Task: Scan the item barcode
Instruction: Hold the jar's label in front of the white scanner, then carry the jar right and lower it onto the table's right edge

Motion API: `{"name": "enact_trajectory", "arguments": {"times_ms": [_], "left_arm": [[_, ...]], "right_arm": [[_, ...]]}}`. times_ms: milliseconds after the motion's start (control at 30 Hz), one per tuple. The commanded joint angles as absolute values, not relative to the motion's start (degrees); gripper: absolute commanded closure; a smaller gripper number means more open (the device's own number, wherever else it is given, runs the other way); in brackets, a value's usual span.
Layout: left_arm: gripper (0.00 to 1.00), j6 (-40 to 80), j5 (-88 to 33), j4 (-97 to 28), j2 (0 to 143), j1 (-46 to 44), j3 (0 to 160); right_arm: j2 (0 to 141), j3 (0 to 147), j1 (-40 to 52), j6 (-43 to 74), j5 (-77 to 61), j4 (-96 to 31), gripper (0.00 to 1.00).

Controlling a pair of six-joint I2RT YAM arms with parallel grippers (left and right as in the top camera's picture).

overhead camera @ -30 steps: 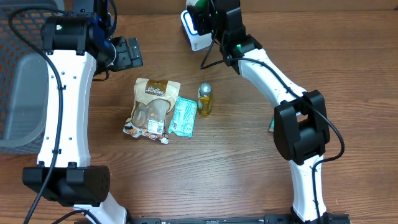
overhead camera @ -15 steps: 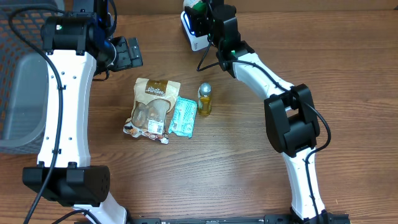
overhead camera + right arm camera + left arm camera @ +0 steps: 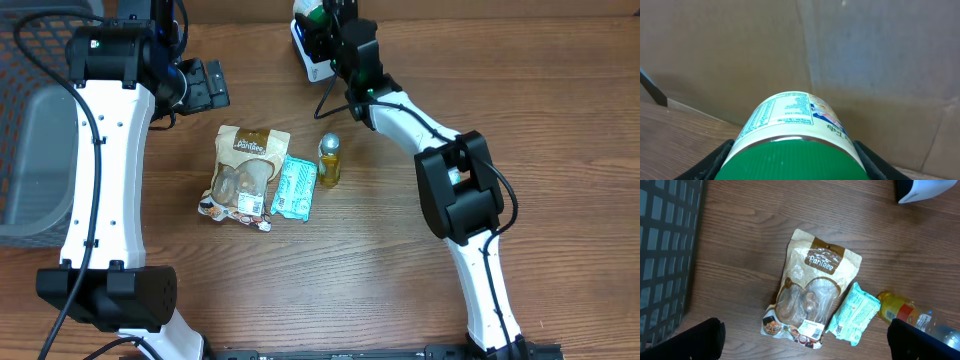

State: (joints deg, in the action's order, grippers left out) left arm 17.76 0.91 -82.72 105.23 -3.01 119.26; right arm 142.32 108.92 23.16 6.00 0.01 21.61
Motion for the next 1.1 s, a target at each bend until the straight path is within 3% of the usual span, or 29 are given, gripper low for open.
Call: {"name": "enact_trajectory", "arguments": {"times_ms": [0, 700, 900, 1067], "left_arm": [[0.0, 17.12, 0.6, -82.5, 105.32, -3.03, 120.11], [0.0, 17.12, 0.6, -82.5, 105.32, -3.01, 120.11], [0.01, 17.12, 0.6, -82.5, 105.32, -3.03, 120.11], [0.01, 17.12, 0.6, -82.5, 105.32, -3.01, 120.11]], "right_arm": [[143.83, 108.97, 22.11, 6.46, 0.1, 23.55, 0.83], [137.19, 108.97, 21.45, 7.92, -0.1, 23.14, 0.83], [127.98, 108.97, 21.19, 7.92, -0.08, 8.32, 0.83], [118.98, 108.97, 19.94, 7.92, -0.05, -13.15, 0.84]]}}
